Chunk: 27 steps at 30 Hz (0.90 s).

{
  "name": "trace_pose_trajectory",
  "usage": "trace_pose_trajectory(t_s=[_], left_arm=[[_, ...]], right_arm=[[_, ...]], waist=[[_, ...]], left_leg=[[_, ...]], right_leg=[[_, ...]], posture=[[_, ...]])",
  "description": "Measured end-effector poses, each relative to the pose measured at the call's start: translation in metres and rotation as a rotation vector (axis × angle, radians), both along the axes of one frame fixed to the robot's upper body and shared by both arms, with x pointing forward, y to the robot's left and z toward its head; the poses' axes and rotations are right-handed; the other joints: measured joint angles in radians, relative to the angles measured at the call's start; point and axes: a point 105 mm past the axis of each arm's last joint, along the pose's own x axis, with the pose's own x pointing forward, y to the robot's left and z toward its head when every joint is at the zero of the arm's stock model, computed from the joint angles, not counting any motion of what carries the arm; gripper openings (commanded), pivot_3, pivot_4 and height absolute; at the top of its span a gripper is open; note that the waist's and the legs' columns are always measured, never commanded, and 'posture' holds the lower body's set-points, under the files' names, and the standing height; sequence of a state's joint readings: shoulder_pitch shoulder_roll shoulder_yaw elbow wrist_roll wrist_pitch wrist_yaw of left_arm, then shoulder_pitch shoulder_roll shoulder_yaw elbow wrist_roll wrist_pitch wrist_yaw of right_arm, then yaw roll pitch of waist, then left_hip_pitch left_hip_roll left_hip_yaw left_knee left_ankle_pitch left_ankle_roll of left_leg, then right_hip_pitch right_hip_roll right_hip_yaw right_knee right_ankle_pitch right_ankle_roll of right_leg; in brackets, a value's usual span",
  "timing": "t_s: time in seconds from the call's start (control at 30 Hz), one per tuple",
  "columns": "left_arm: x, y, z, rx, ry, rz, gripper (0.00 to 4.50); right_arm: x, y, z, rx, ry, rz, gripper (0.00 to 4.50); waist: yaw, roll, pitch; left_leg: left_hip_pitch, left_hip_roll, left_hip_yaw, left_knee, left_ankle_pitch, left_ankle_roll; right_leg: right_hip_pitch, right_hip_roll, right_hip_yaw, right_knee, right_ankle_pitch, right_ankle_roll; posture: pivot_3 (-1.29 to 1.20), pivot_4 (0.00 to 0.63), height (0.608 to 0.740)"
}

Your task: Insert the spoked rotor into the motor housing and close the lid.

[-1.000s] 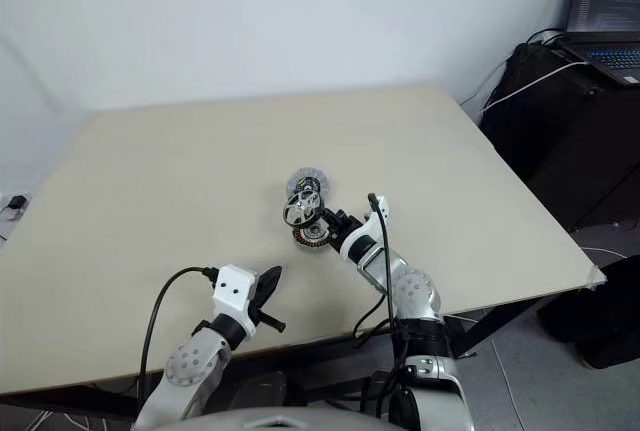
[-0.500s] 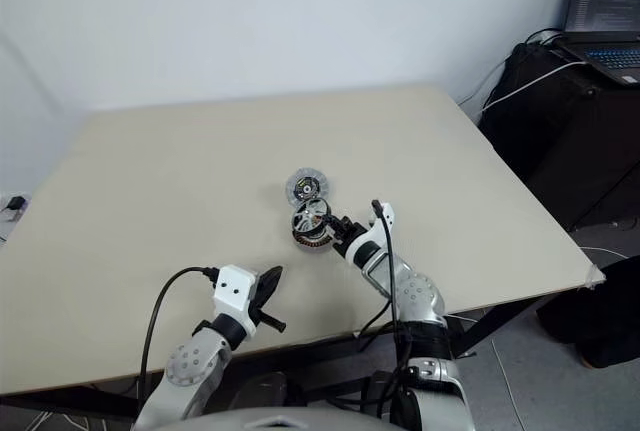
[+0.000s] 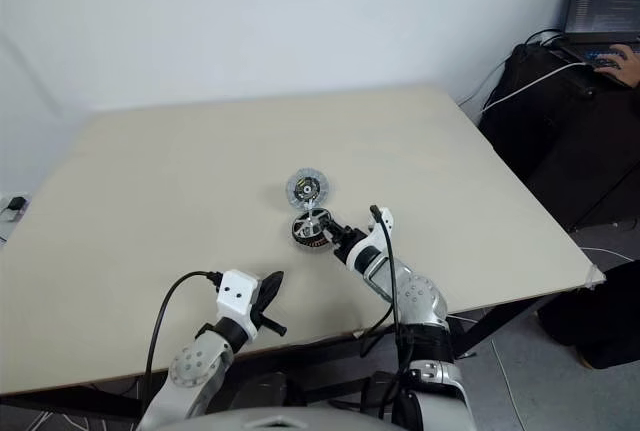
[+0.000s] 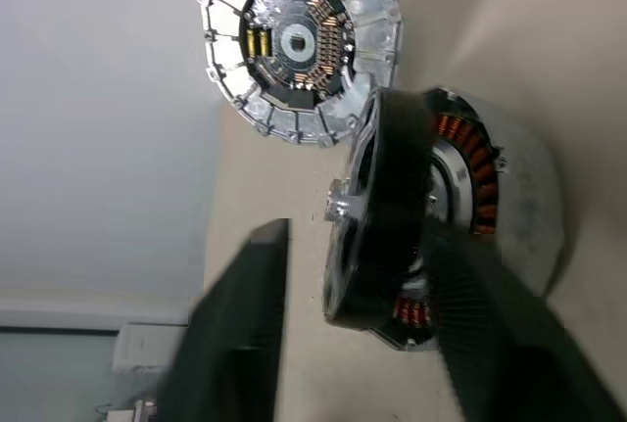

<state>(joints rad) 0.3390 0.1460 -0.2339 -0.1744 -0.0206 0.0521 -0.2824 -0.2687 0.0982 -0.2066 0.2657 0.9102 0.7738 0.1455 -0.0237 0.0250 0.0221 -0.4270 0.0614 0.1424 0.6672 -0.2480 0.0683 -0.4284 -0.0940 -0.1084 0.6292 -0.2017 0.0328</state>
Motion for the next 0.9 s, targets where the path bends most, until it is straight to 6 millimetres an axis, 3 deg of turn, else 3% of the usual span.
trace_pose_trajectory(t_s=[0.1,0.23,0.43,0.53,0.7,0.87,0.9], left_arm=[[-0.001,0.0,-0.004,-0.002,0.008,-0.001,0.0],[-0.001,0.002,-0.009,0.001,0.014,0.005,0.0],[0.0,0.002,-0.011,-0.001,0.009,0.002,0.0],[-0.001,0.002,-0.013,-0.001,0.011,-0.001,0.0],[0.001,0.001,-0.011,-0.002,-0.004,-0.006,0.0],[0.001,0.0,-0.012,-0.003,-0.003,-0.013,0.0],[0.001,0.0,-0.012,-0.004,-0.004,-0.013,0.0]], right_arm=[[0.001,-0.002,0.003,-0.011,-0.016,-0.006,3.99],[-0.003,-0.01,0.01,-0.085,-0.08,-0.017,3.99],[-0.008,-0.005,0.033,-0.172,-0.229,0.002,3.99],[-0.006,-0.007,0.04,-0.262,-0.297,-0.007,3.36],[-0.003,-0.013,0.031,-0.722,-0.5,0.079,1.8],[0.005,0.005,0.014,-0.936,-0.594,0.201,0.14],[0.007,0.008,0.013,-0.949,-0.602,0.214,0.03]], waist=[[0.0,0.0,0.0],[0.002,0.0,-0.001],[0.0,0.0,-0.003],[0.001,-0.001,-0.003],[0.0,-0.002,-0.004],[-0.006,-0.002,-0.004],[-0.006,-0.003,-0.004]], left_leg=[[0.0,0.0,0.0,0.0,0.0,0.0],[0.0,0.0,0.0,0.0,0.0,0.0],[0.0,0.0,0.0,0.0,0.0,0.0],[0.0,0.0,0.0,0.0,0.0,0.0],[0.0,0.0,0.001,0.0,0.0,0.0],[0.002,0.0,0.001,0.001,0.001,-0.001],[0.002,0.0,0.001,0.001,0.001,-0.001]], right_leg=[[0.0,0.0,0.0,0.0,0.0,0.0],[0.0,0.0,0.0,0.0,0.0,0.0],[0.0,0.0,0.0,0.0,0.0,0.0],[0.0,0.0,0.0,0.0,0.0,0.0],[0.0,-0.001,0.0,0.0,0.0,0.0],[0.0,0.0,0.0,0.002,0.0,0.0],[0.0,0.0,0.0,0.002,0.0,0.0]], posture=[[0.0,0.0,0.74],[0.0,0.0,0.74],[0.0,0.0,0.74],[0.0,0.0,0.74],[0.0,0.0,0.74],[0.0,0.0,0.74],[0.0,0.0,0.74]])
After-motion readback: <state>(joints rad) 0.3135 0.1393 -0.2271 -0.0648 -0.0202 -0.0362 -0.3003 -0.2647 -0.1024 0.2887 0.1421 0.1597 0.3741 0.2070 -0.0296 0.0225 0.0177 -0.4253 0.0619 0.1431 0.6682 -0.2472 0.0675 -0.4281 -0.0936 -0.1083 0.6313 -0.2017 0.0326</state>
